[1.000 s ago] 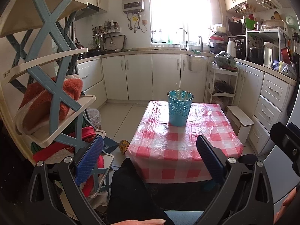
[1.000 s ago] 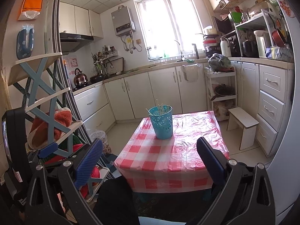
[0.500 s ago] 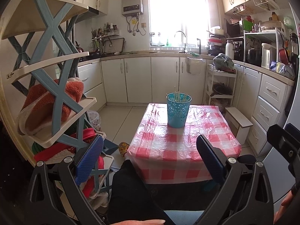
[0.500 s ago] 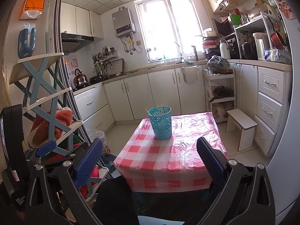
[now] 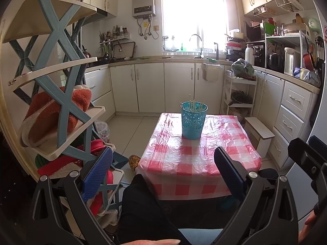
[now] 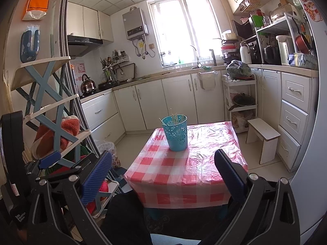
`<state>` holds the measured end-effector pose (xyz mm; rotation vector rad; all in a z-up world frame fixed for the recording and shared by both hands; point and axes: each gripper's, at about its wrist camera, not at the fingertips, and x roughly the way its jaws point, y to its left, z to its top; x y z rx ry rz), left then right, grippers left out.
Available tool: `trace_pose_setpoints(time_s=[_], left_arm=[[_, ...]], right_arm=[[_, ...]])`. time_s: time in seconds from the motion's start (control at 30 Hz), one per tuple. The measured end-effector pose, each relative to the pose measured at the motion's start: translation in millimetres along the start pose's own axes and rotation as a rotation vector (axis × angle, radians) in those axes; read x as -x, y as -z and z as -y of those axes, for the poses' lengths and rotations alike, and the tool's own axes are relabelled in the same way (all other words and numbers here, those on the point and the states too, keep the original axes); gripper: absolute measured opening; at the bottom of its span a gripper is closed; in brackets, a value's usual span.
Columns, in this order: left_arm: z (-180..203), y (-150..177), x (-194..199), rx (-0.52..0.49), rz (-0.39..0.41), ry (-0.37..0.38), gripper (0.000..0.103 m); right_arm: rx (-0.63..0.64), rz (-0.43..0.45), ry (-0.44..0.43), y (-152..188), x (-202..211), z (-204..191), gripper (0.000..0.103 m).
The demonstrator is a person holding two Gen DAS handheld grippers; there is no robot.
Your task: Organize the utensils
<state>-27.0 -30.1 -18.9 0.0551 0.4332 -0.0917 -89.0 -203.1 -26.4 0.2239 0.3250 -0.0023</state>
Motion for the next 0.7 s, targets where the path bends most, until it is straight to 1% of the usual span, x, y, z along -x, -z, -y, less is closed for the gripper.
trace_pose_setpoints(time_s=[0.17,0.27,0.3,0.4,0.53,0.7], left_arm=[[0,0,-1,0.008,-0.005,0.012,0.095],[-6,2,-3,0.053,-0.006,0.073,0.095],[-7,4,-3,0.064,-0.009,0.079,0.095],[-9,5,-9,0.069,-0.031,0.069,0.095],[-2,5,-10,0.040,-0.038,0.048,0.095],[2,7,-7,0.020,-0.024,0.023,0.095]], right_arm=[[0.001,0.000,0.000,0,1,0,0.096],[0.000,-0.001,0.000,0,0,0,0.096],[0.000,-0.002,0.000,1,0,0,0.096],[0.001,0.006,0.006,1,2,0,0.096],[0.012,0.018,0.020,4,5,0,0.096],[0.014,0.024,0.024,5,5,1,0.096]])
